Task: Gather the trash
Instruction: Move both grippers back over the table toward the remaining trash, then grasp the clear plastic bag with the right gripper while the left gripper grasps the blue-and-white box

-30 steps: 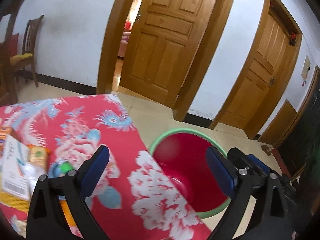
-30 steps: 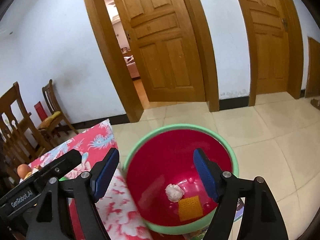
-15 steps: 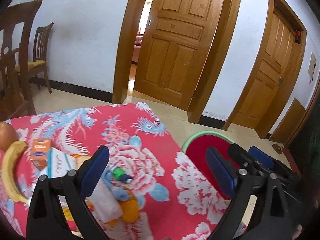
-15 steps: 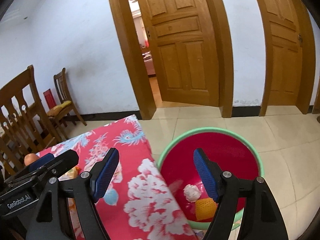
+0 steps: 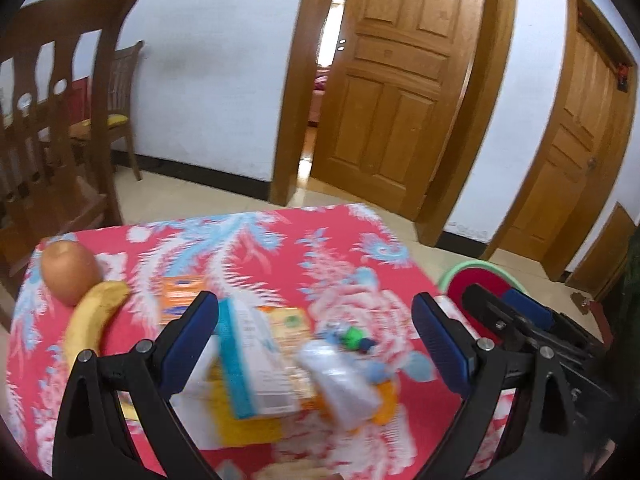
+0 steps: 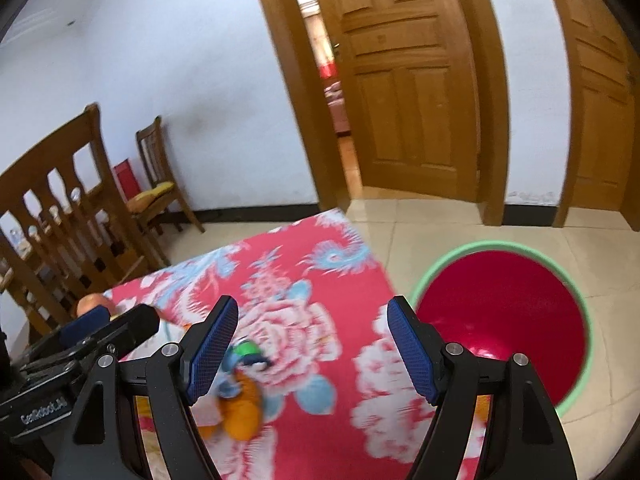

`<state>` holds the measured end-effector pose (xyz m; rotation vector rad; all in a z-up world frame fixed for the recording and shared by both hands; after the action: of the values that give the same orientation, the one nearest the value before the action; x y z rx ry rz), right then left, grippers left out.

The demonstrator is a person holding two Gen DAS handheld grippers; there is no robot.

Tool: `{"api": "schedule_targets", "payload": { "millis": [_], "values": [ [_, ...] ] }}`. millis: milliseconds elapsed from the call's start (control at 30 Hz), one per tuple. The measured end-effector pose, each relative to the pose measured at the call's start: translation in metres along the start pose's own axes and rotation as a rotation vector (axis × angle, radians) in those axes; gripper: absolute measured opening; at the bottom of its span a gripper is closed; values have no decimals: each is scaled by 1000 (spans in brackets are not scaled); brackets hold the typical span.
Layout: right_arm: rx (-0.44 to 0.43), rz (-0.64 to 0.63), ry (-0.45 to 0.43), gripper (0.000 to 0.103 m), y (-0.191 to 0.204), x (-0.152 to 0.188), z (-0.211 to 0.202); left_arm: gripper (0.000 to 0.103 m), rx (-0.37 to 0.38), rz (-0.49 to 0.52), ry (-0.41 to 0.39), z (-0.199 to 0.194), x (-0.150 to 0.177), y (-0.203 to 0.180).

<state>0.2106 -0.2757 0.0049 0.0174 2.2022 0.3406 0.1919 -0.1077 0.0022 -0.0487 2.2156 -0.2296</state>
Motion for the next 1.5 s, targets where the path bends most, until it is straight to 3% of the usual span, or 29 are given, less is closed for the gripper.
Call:
{"api": "schedule_targets", "payload": {
  "millis": [267, 433, 567, 633, 667, 700, 800, 1100, 1233, 1500],
  "values": [
    [-67, -14, 51, 78, 37, 14, 14, 96, -42, -59, 78, 16, 14, 49],
    [-19, -23, 79, 78, 35, 21, 21, 94, -25, -60, 102, 31, 24, 51],
    [-17, 20, 101, 78, 25, 25, 23, 72, -13, -46, 111, 41, 27, 45],
    [-15, 20, 103, 78, 24, 25, 23, 53, -14, -46, 116, 43, 28, 45],
    [-12, 17, 105, 78, 24, 25, 23, 33, -18, -49, 115, 43, 28, 45],
    [-11, 13, 106, 78, 24, 25, 23, 25, -26, -56, 107, 41, 27, 46],
    [-14, -4, 113, 78, 27, 27, 23, 23, 29, -102, 83, 33, 24, 49],
    [-85, -63, 121, 78, 50, 30, 16, 22, 40, -159, -38, -23, 12, 60],
    [-141, -123, 133, 78, 75, 39, 15, 22, 9, -141, -49, -21, 10, 63],
    [-174, -206, 200, 78, 101, 63, 34, 22, 50, -149, -60, -21, 19, 65]
  ]
}}
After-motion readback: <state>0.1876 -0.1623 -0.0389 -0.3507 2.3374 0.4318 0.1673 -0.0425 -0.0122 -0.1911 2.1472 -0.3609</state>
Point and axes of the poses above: each gripper's, at about its wrist camera, not at the fingertips, and z roughly the way its jaws point, y to its left, x to its underside, the point moved 7 cm from there along z, roughly the way its jaws point, and after that the axes turned 1 degree about z, right-handed, at the moved point
